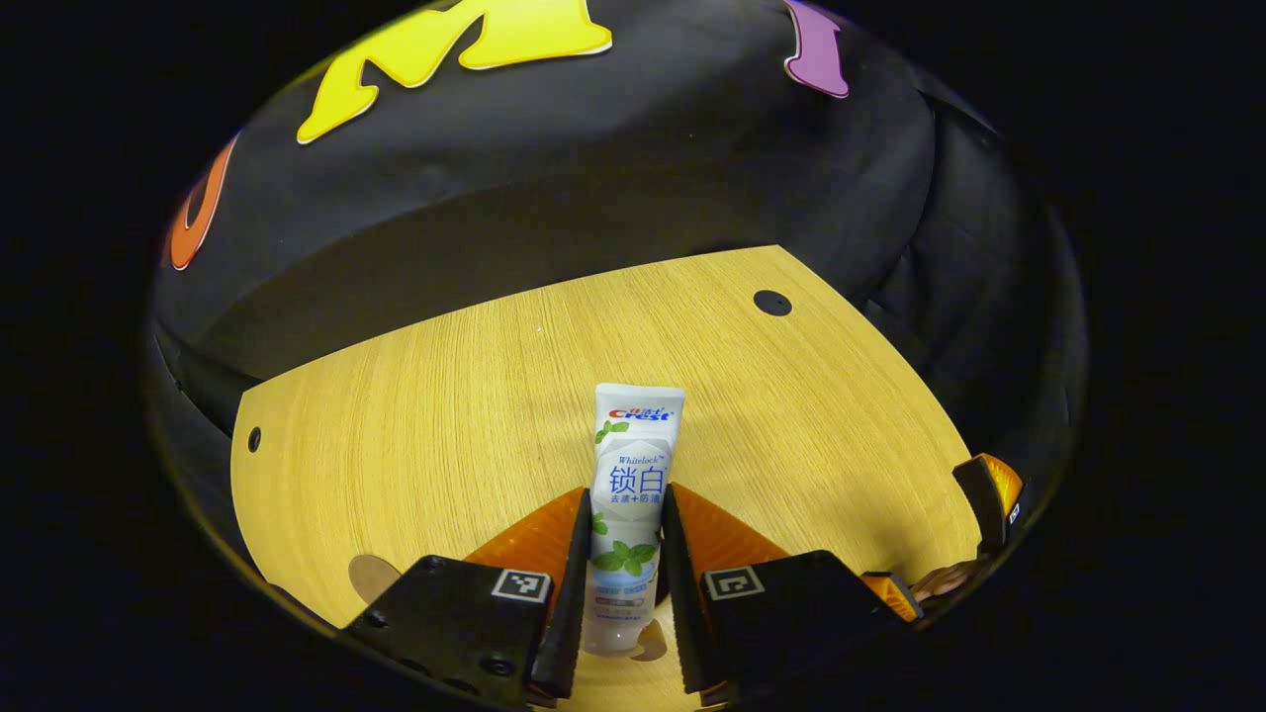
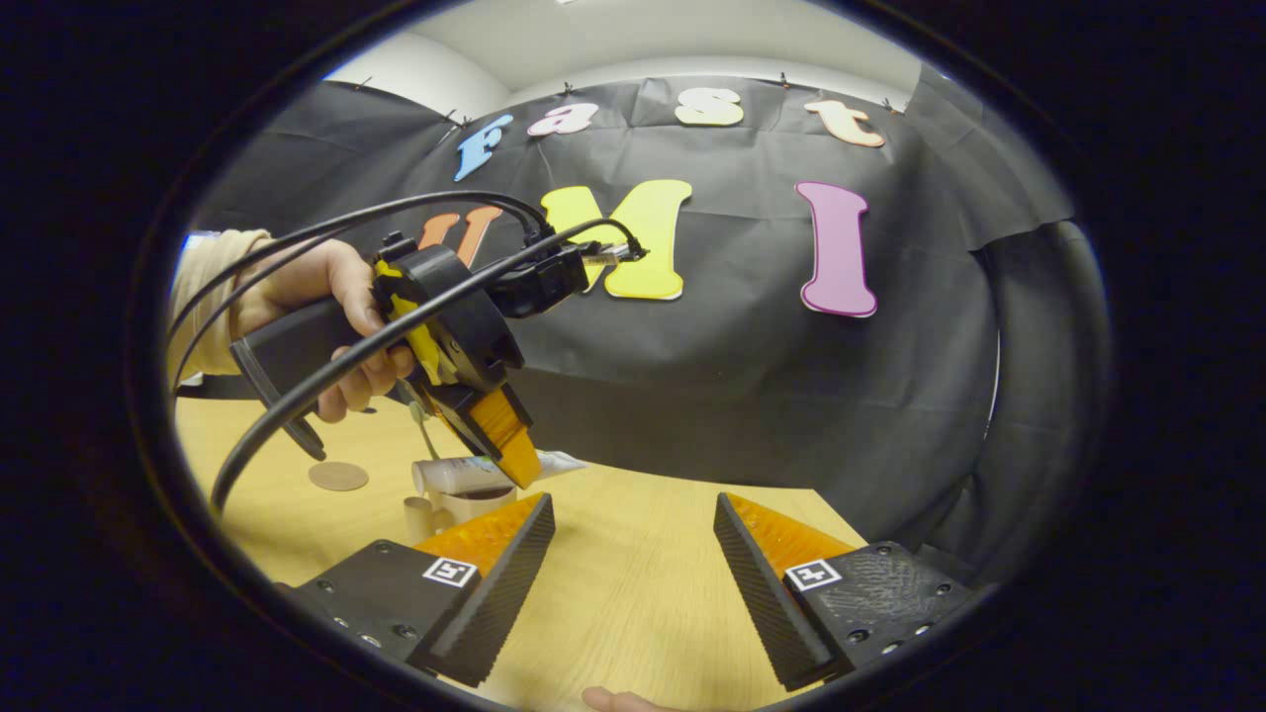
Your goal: Put the toothbrush and toothpaste on the desktop into the cup, then pick up the cup and place it on the coaster on the desktop.
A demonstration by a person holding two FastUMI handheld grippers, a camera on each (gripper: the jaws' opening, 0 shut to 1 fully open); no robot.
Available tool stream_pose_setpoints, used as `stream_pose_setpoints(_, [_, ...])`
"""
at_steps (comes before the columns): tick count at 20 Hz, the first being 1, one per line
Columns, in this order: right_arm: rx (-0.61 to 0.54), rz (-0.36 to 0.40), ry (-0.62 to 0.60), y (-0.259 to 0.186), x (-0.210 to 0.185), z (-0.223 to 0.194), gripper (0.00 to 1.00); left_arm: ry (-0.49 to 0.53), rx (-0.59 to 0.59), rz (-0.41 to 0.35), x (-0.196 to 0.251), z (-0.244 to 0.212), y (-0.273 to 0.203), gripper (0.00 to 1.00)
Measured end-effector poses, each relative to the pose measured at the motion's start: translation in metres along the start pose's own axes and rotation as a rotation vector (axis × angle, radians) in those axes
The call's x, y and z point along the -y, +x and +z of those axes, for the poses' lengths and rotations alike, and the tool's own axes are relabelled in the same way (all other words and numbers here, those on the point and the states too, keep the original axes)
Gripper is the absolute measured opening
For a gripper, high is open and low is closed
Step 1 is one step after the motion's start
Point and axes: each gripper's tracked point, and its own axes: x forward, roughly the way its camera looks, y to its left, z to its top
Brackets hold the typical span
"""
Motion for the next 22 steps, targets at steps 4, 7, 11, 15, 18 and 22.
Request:
stream_pose_setpoints(4, [-0.007, 0.004, -0.004, 0.002, -0.002, -0.002, 0.96, -0.029, 0.056, -0.012, 0.001, 0.007, -0.01, 0.36])
stream_pose_setpoints(7, [-0.016, 0.007, -0.011, 0.002, -0.004, -0.006, 0.96, -0.049, 0.149, -0.01, -0.003, 0.021, -0.021, 0.35])
stream_pose_setpoints(11, [-0.022, 0.014, -0.038, 0.004, -0.008, -0.01, 0.96, -0.07, 0.215, -0.009, -0.003, 0.022, -0.034, 0.39])
stream_pose_setpoints(15, [-0.026, 0.02, -0.076, 0.004, -0.013, -0.014, 0.96, -0.088, 0.269, -0.017, 0.0, 0.022, -0.049, 0.35])
stream_pose_setpoints(18, [-0.032, 0.02, -0.091, 0.007, -0.014, -0.017, 0.96, -0.087, 0.327, -0.012, 0.001, 0.027, -0.067, 0.35])
stream_pose_setpoints(22, [-0.042, 0.023, -0.106, 0.007, -0.016, -0.022, 0.96, -0.091, 0.443, 0.023, -0.008, 0.041, -0.09, 0.35])
